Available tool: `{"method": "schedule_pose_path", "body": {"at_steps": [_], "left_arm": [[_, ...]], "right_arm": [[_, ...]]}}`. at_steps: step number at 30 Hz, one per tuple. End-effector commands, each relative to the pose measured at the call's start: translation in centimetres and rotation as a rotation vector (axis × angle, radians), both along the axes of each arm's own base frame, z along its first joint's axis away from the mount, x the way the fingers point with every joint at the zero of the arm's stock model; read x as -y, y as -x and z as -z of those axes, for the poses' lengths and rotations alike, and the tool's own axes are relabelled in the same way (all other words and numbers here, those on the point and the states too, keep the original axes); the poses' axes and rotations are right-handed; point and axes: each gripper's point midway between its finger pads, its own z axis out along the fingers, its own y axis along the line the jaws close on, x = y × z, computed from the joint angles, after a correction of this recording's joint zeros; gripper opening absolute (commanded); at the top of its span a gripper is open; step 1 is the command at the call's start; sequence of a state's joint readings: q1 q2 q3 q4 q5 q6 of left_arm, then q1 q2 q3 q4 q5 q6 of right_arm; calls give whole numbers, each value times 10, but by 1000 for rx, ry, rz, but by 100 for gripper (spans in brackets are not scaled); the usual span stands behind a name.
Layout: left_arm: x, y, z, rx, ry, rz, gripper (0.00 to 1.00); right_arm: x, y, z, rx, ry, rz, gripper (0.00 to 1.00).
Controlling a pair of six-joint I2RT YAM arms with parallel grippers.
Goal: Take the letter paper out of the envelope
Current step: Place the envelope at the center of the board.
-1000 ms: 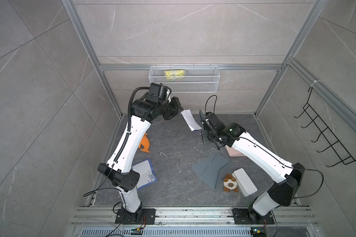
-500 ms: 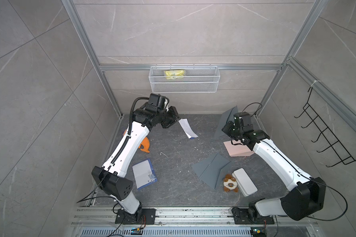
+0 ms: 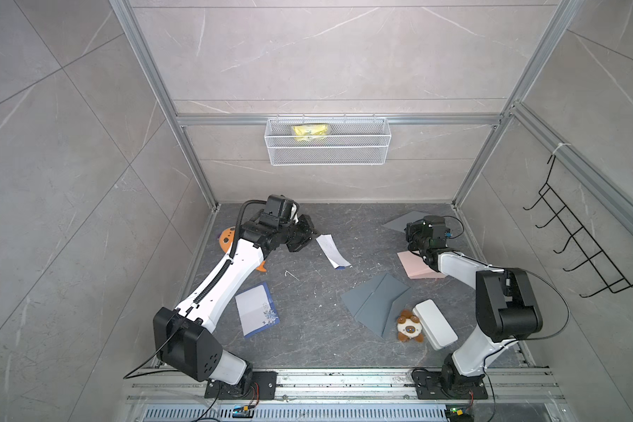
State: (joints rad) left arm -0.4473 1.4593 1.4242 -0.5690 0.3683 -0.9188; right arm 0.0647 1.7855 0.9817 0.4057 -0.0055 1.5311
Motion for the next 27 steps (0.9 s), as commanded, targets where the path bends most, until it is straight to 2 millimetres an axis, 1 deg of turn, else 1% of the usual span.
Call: {"method": "schedule_pose_path", "body": {"at_steps": [1,5,7,11,13,17,22,24,27], "left_arm": [[0,0,-34,104,65,-14,0],[-2,1,-35,108,68,-25,0],[-2,1,-34,109,64,-29,0],[-2,3,-32,104,59,-34,0],[-1,4,-31,102,58,-31,0],[0,3,-30,102,55,-31,0],[3,0,-30,102,55,-21,0],[4,-2,-31,104,56,-17,0],[7,-3,-31,104,57,-5,0]], "right_arm": [[4,-17,7,36,-71,29,0],[8,-25,32,19,-102,44,0],[5,-29,44,5,-117,31,0],[5,-29,62,-23,-144,46,0],[5,-28,69,-47,-149,52,5],[2,-26,76,-106,-155,35,14],[0,-14,83,-190,-163,40,24],[-1,-9,83,-226,-168,41,25],[3,1,81,-268,-160,61,25]]}}
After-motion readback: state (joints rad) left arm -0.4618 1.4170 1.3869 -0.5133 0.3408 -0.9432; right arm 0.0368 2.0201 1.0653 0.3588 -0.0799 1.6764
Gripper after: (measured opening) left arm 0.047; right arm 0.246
